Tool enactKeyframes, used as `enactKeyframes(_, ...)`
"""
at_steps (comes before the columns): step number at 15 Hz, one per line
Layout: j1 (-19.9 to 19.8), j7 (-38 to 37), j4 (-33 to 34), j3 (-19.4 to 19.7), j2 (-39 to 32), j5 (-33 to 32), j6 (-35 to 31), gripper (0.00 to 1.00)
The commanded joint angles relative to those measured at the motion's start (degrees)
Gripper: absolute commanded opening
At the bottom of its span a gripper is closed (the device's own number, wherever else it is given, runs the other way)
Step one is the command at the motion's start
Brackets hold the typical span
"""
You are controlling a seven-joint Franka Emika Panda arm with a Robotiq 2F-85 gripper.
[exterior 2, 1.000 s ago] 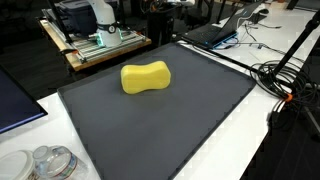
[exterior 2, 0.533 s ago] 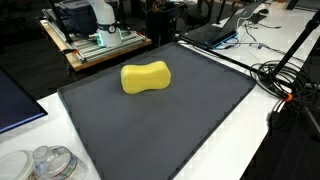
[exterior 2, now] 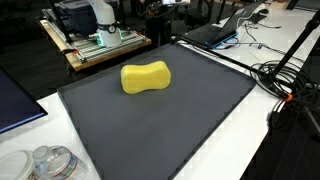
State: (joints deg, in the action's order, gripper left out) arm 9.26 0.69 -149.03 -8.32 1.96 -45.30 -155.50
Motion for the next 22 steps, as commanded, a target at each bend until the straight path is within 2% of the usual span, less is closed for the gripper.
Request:
enactKeyframes(1,-2.8,-0.3,-7.7,2.8,5.5,-4.5,-7.0,1.0)
enactKeyframes(3,-4.7,-1.1,-10.3,4.4,7.9,-8.8,-10.3,1.0)
enactKeyframes(5,-7.4,-4.0,-12.2,5.3,11.4,-16.3,-10.4,1.0)
enactKeyframes(6,-7.9,-5.9,-8.5,6.0,8.2,-20.2,-10.3,1.0)
enactKeyframes(11,-11.5,-10.8,-8.4,11.5,7.6,-31.0,-17.9,1.0)
enactKeyframes(18,-15.5,-12.6,-8.8,22.8,-0.6,-31.5,-29.5,1.0)
enactKeyframes(22,-19.6,-20.1,-8.8,27.8,-3.2,-36.3,-35.7,1.0)
